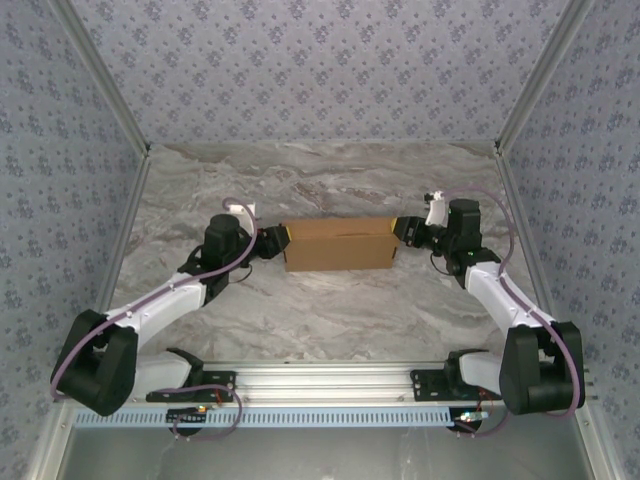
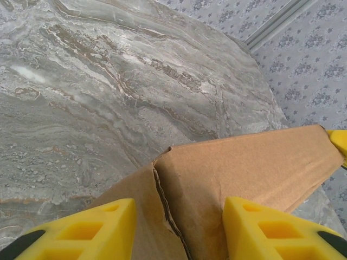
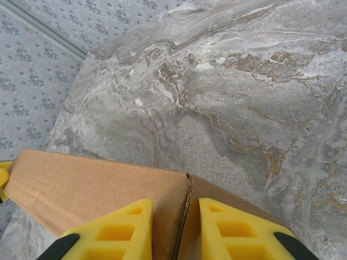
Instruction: Fold the paper box
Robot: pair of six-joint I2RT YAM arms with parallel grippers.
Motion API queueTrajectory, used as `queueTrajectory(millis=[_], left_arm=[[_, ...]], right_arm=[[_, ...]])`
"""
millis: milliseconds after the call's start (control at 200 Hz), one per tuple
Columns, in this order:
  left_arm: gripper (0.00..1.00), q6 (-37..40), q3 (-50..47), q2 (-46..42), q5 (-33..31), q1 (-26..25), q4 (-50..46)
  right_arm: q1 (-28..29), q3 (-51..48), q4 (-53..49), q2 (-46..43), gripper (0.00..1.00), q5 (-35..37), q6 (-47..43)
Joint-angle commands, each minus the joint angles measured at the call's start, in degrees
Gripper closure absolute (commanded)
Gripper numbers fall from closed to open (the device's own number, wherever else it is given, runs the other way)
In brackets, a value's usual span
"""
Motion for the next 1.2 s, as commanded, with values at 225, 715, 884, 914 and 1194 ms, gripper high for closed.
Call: queueTrajectory(millis=[225,715,884,914,1194], left_arm=[[0.53,1.0,0.7,0.3,-0.4,-1.2,-11.5],[0.44,-0.2,4.6,1.9,1.7,-3.9,-10.0],[0.46,-1.1,5.7,3.5,3.2,-4.7,-8.4],[0.47,-1.1,5.9,3.6,3.2,-4.9,-8.2],[0.49,-1.4,8.2,5.2,2.8,-5.1,-7.0]], right_arm=[[0.6,0.7,-15.3,0.5,0.71,0.7,-0.1],[3.5,4.6,-14.2,0.3,0.57,-1.7,1.8],[4.4,5.3,-13.1,-0.1,0.62,-2.2,2.5],[4.4,5.5,-12.9,-0.2,0.63,-2.2,2.6],[4.8,7.2,-10.1,0.0,0.7,-2.0,3.8]])
